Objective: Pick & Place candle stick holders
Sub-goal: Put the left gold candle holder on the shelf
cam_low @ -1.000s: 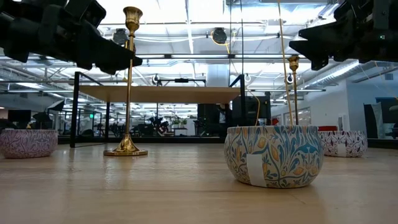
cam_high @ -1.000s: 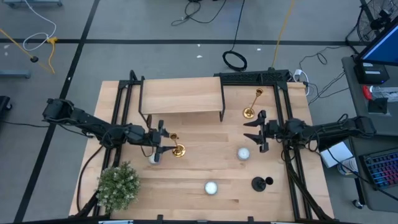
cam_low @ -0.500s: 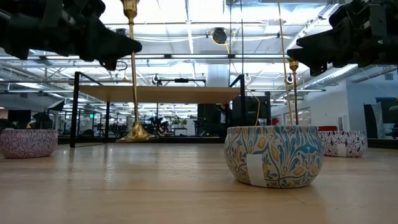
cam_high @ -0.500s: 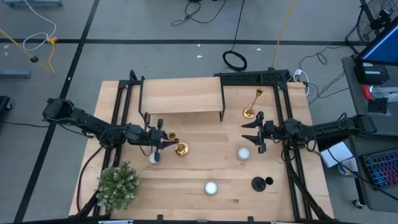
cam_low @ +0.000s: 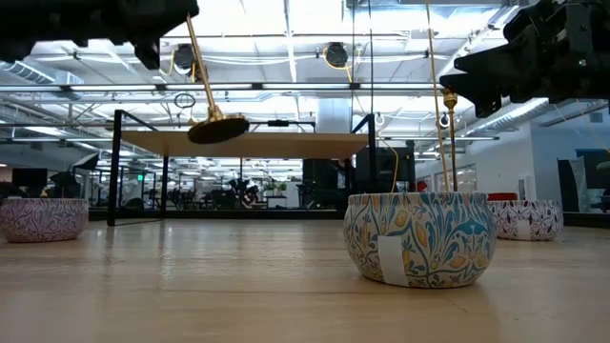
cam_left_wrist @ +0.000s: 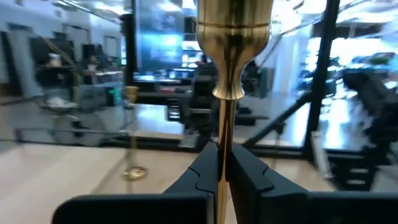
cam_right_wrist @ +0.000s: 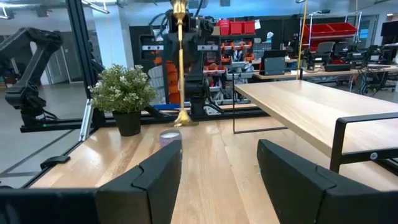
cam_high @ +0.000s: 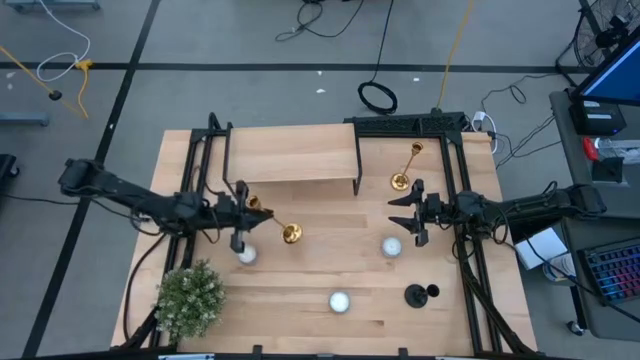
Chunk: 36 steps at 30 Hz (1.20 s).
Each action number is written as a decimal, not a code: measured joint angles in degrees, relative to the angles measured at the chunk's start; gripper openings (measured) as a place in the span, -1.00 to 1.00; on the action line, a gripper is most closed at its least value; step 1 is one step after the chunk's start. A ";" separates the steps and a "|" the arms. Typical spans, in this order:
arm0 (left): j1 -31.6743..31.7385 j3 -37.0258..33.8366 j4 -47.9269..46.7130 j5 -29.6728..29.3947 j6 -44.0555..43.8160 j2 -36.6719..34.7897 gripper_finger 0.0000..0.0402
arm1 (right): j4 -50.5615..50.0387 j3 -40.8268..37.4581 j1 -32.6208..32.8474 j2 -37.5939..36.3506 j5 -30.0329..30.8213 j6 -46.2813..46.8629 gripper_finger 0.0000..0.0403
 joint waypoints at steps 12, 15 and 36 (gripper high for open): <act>0.01 29.47 -44.44 -11.86 2.64 -3.31 -0.83 | 0.04 0.00 0.00 0.00 0.11 -0.14 0.02; 0.23 35.16 -50.25 -14.07 4.08 -3.76 -0.91 | 0.04 0.01 0.00 0.00 0.11 -0.14 0.02; 25.27 38.25 -62.22 -6.76 -0.61 -6.99 -0.87 | 2.89 0.00 0.00 0.04 0.13 -0.61 0.02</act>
